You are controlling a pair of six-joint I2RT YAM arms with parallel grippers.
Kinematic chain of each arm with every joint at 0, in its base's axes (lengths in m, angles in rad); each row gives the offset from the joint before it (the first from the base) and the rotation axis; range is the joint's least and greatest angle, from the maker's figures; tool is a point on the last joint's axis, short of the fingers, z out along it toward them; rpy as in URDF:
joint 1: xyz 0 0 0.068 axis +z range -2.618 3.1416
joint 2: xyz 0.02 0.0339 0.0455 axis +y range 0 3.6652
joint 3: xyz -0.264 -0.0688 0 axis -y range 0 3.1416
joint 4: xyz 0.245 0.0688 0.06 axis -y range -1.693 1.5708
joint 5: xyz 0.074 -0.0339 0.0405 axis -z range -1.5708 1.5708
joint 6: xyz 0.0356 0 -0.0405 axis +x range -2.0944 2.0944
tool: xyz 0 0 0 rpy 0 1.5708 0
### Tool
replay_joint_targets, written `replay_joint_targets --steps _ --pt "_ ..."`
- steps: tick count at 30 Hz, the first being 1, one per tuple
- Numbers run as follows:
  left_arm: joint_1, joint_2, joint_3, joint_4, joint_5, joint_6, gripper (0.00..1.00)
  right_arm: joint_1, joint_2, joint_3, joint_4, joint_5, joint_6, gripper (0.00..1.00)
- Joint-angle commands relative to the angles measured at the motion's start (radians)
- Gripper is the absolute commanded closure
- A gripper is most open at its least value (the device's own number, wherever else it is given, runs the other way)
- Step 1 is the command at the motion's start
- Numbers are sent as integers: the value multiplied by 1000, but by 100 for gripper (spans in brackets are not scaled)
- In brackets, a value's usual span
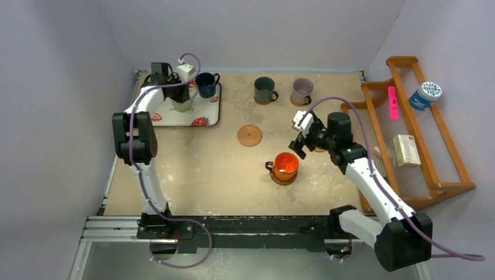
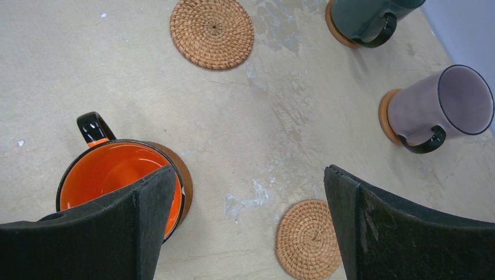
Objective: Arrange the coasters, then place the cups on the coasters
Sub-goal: Pick up the cup from the tray, then place the cup at the center of the board.
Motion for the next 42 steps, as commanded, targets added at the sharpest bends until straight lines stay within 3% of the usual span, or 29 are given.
replay_joint_targets --steps 1,12,22,35,42 --pt "0 -151 -66 38 70 52 100 1 23 52 -41 -45 -31 1" --pt "-7 -370 -273 24 176 136 100 1 140 198 -107 -111 -11 1" --pt "-101 -579 -517 -15 215 218 100 11 235 309 -96 -223 20 1" --pt "-280 -747 -751 -39 181 212 100 194 406 463 -155 -172 -13 1" --pt "-353 -763 -813 -2 136 189 99 249 448 432 -89 -157 1 1"
